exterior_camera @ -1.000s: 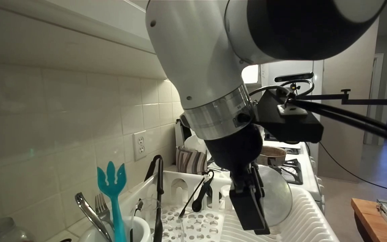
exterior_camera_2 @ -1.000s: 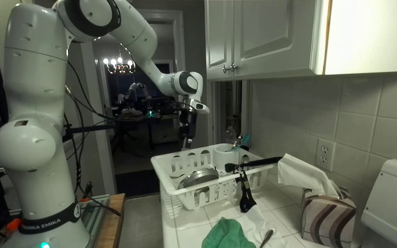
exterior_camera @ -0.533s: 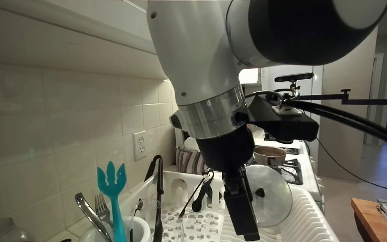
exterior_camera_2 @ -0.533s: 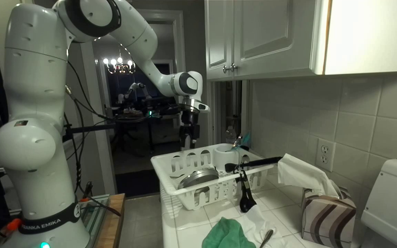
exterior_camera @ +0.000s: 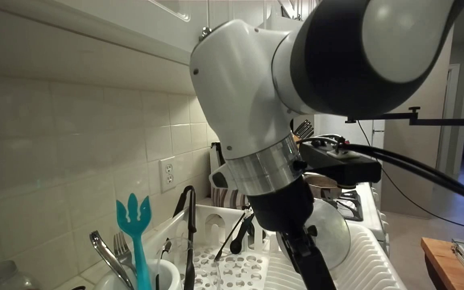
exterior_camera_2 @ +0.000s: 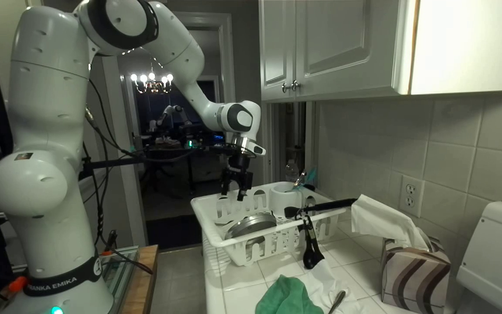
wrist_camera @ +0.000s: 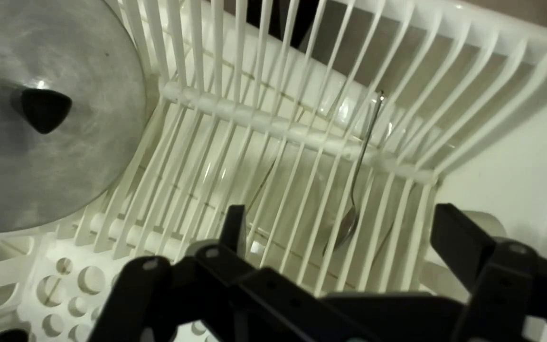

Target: Remove one spoon from the cutlery holder on the dishrack.

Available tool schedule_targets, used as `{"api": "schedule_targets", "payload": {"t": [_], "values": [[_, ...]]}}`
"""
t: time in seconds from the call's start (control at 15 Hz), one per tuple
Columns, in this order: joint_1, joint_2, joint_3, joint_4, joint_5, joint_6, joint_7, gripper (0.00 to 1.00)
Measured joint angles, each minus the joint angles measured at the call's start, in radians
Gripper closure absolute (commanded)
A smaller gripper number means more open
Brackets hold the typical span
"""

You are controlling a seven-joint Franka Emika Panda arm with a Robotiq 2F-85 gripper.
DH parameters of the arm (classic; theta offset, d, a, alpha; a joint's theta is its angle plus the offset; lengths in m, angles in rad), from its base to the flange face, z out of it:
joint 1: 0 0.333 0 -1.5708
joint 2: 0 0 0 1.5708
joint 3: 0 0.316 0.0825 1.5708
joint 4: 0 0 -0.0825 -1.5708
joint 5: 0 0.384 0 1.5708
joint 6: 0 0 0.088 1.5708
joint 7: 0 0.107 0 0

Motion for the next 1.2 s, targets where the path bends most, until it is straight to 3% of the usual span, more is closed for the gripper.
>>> {"api": "schedule_targets", "payload": {"t": [0.27,0.6,0.67,0.73,1.2], "values": [[-0.029,0.035,0.0,-0.06,0.05,0.041,-0.117,0.03],[-0.028,0.07,0.008,-0.073,0.057,0.042,-0.162,0.02],[-0.028,0.074,0.01,-0.073,0.057,0.042,-0.165,0.2],[-0.027,0.076,0.011,-0.073,0.057,0.042,-0.166,0.3],[-0.028,0.108,0.014,-0.074,0.057,0.071,-0.174,0.79]]}}
